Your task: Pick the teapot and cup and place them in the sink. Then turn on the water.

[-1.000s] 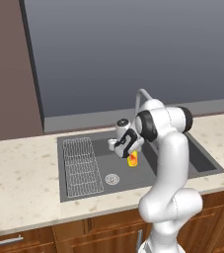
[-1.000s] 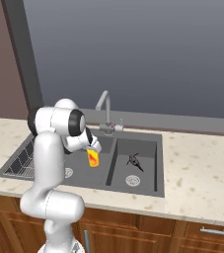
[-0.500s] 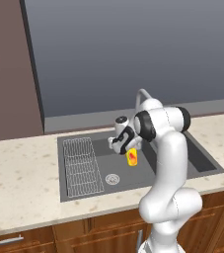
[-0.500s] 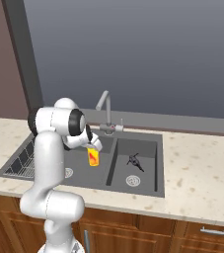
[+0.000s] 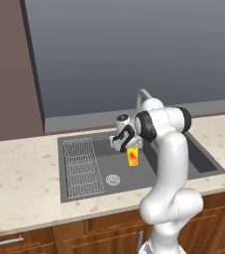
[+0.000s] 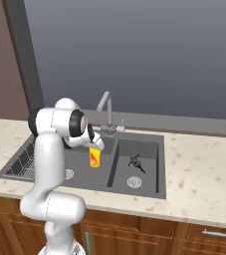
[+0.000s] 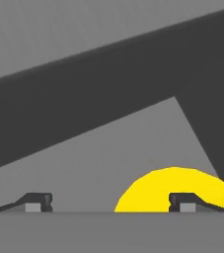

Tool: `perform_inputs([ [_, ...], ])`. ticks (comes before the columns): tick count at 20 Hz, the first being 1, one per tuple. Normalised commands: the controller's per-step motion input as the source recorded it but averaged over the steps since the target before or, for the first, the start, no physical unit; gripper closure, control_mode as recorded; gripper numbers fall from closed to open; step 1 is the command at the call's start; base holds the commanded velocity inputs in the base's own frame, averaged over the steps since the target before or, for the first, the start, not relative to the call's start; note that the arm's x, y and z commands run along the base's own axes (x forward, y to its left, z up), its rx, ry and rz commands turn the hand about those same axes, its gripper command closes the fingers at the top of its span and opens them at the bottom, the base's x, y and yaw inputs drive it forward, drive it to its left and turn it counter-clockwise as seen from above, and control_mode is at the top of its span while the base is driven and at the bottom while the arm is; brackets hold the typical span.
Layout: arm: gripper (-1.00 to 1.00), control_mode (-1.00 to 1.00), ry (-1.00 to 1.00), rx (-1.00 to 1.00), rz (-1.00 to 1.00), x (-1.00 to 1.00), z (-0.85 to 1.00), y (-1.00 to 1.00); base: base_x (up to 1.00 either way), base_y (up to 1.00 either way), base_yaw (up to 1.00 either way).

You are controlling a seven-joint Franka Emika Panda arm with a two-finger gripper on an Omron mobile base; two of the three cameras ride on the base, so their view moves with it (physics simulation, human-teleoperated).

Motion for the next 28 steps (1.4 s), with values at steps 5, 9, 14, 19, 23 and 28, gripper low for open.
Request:
perform_inputs([
  [5, -1.0, -1.0, 0.0, 0.0, 0.0, -0.18, 0.0, -0.07, 0.0, 0.0, 0.0],
  [9, -1.0, -1.0, 0.0, 0.0, 0.0, -0.42, -0.03, -0.01, 0.0, 0.0, 0.0],
  [14, -1.0, -1.0, 0.0, 0.0, 0.0, -0.42, -0.04, 0.0, 0.0, 0.0, 0.0],
  [19, -1.0, -1.0, 0.0, 0.0, 0.0, -0.08, 0.0, -0.05, 0.0, 0.0, 0.0],
  [23, -1.0, -1.0, 0.0, 0.0, 0.0, -0.04, 0.16, -0.03, 0.0, 0.0, 0.0],
  [28, -1.0, -1.0, 0.0, 0.01, 0.0, 0.0, 0.42, 0.0, 0.0, 0.0, 0.0],
])
